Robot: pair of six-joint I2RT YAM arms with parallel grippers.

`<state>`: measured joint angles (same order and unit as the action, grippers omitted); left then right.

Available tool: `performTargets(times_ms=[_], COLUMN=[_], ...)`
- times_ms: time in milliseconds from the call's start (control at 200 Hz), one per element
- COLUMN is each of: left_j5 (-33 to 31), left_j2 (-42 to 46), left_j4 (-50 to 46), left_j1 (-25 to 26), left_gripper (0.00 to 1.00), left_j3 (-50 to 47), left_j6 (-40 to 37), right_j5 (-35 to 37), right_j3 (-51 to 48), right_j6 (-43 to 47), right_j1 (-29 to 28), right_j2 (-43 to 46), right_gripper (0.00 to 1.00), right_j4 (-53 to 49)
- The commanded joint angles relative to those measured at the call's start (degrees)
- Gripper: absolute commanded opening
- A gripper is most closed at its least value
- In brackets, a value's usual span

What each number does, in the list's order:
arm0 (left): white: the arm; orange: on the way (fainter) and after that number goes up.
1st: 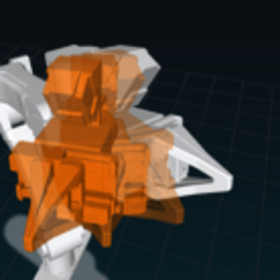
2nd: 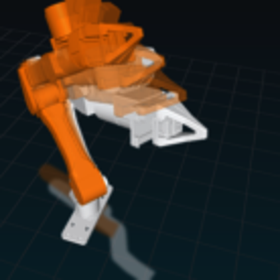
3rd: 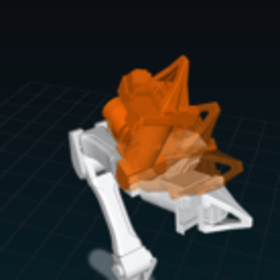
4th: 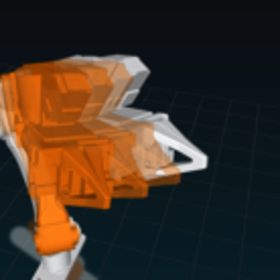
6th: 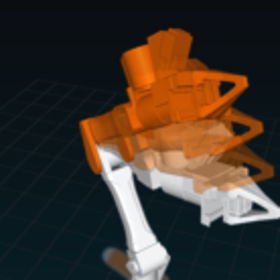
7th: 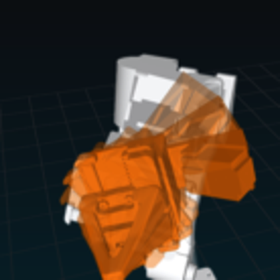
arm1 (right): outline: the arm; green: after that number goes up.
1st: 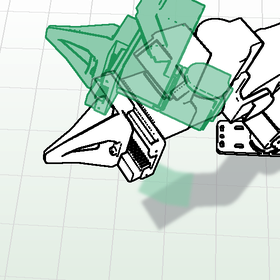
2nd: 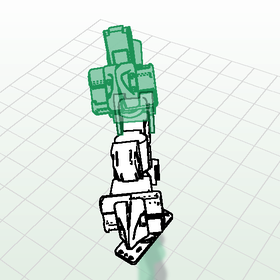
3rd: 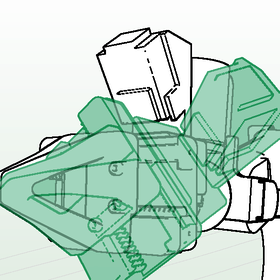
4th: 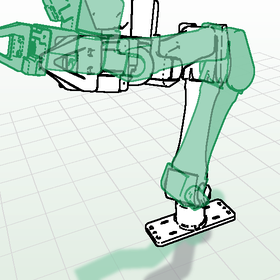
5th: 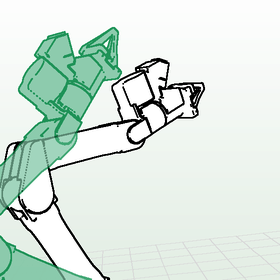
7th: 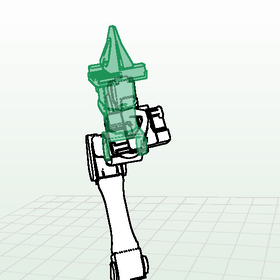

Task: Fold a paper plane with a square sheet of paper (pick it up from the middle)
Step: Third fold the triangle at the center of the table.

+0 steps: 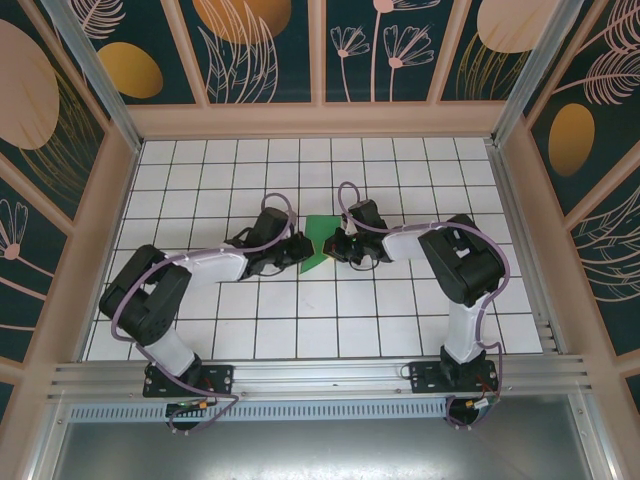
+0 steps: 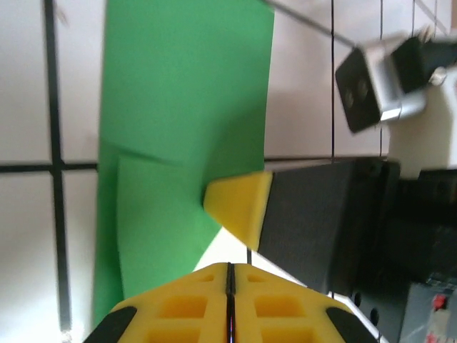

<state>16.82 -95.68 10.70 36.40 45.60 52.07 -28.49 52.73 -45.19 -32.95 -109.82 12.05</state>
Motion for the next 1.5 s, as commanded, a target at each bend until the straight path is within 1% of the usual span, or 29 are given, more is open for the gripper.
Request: performTargets(times_ms=[0,30,185,315,390,630,866,1061,1156,1196,1296,1381,1441,1496], left_j5=[1.73,1.57,0.55,-0.47,-0.46,0.03,-1.78,-0.3,0.1,0.26,-1.27,-3.18,-3.05,-2.38], left_j2=[-2.14,-4.05,-6.41,-6.89,-7.03,-6.92,-6.37,-3.74,-2.85,-0.7,2.3,5.24,6.88,8.19], left_j4=[2.98,2.99,3.54,8.31,9.3,8.5,3.54,5.64,4.96,4.08,-0.41,-2.63,-1.43,1.94], left_j1=[0.95,0.95,0.95,0.95,0.99,0.95,0.99,1.12,1.13,1.08,1.09,1.13,1.08,1.08], left_gripper=[0.09,0.09,0.07,0.05,0.05,0.05,0.05,0.04,0.03,0.03,0.02,0.02,0.02,0.02], left_j3=[0.12,0.23,0.82,-1.96,-3.25,-6.08,-8.06,-15.07,-18.06,-18.73,-18.22,-15.75,-14.14,-13.29], left_j6=[2.69,2.71,2.84,5.68,6.69,6.9,5.75,7.2,7.04,6.42,3.88,1.88,1.28,1.28], right_j5=[4.23,4.23,4.21,4.21,4.28,4.49,5.56,6.49,6.59,6.65,6.67,6.65,6.67,6.69], right_j3=[-2.28,-2.31,-2.37,-2.37,-2.51,-2.42,-2.55,-2.56,-2.48,-2.53,-2.54,-2.55,-2.46,-2.39], right_j6=[-0.23,-0.2,-0.12,-0.23,-0.32,-0.21,0.03,-0.26,-0.34,-0.28,-0.09,-0.07,0.01,0.02], right_j1=[-0.18,-0.19,-0.3,-0.31,-0.35,-0.35,-0.29,-0.1,0.0,0.02,0.17,0.16,0.12,0.03], right_j2=[-3.9,-3.95,-3.94,-4.0,-4.05,-4.44,-4.62,-5.15,-5.55,-5.54,-5.45,-5.25,-5.13,-5.01], right_gripper=[0.0,0.0,0.0,0.0,0.0,0.0,0.0,0.0,0.0,0.0,0.0,0.0,0.0,0.0], right_j4=[-6.9,-6.89,-7.36,-7.53,-7.46,-7.95,-9.08,-10.02,-10.3,-10.38,-10.43,-10.42,-10.37,-10.3])
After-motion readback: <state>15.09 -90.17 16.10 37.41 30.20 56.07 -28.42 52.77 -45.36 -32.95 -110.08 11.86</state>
